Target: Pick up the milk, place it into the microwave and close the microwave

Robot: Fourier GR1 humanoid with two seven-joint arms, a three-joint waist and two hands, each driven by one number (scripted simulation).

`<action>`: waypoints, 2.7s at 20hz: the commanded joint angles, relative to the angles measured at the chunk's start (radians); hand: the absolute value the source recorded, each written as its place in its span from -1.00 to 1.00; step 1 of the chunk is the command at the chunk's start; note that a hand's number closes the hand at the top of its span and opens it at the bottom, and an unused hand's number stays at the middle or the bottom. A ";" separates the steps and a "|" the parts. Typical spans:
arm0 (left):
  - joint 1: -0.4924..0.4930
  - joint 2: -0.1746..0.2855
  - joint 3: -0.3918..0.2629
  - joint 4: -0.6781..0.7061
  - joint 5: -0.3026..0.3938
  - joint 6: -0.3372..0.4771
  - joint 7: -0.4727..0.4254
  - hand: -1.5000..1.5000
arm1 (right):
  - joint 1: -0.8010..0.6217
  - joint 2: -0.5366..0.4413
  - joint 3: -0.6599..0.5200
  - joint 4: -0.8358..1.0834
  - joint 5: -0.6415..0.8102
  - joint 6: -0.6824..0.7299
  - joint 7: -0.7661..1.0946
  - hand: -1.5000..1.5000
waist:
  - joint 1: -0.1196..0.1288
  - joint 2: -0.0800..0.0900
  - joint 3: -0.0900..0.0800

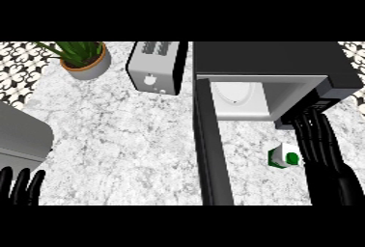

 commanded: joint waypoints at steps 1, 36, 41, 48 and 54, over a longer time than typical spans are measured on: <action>0.047 0.028 0.046 -0.019 0.059 -0.044 -0.044 -1.00 | -0.038 0.007 -0.038 0.085 -0.013 -0.007 -0.015 -1.00 | 0.001 0.000 0.000; 0.164 0.018 -0.028 0.009 0.012 -0.071 -0.169 -1.00 | -0.216 -0.143 -0.323 0.970 0.005 0.168 -0.638 -1.00 | 0.003 0.001 0.000; 0.185 0.008 -0.028 0.027 0.003 -0.064 -0.210 -1.00 | -0.274 -0.154 -0.362 1.121 0.033 0.108 -0.706 -1.00 | 0.006 0.001 0.001; 0.180 0.038 0.008 0.004 0.056 -0.085 -0.166 -1.00 | -0.430 -0.211 -0.431 1.436 0.087 -0.011 -0.819 -1.00 | 0.011 0.004 0.001; 0.189 0.041 -0.001 -0.064 0.065 -0.075 -0.113 -1.00 | -0.466 -0.260 -0.426 1.571 0.059 0.194 -0.880 -1.00 | 0.014 0.005 0.002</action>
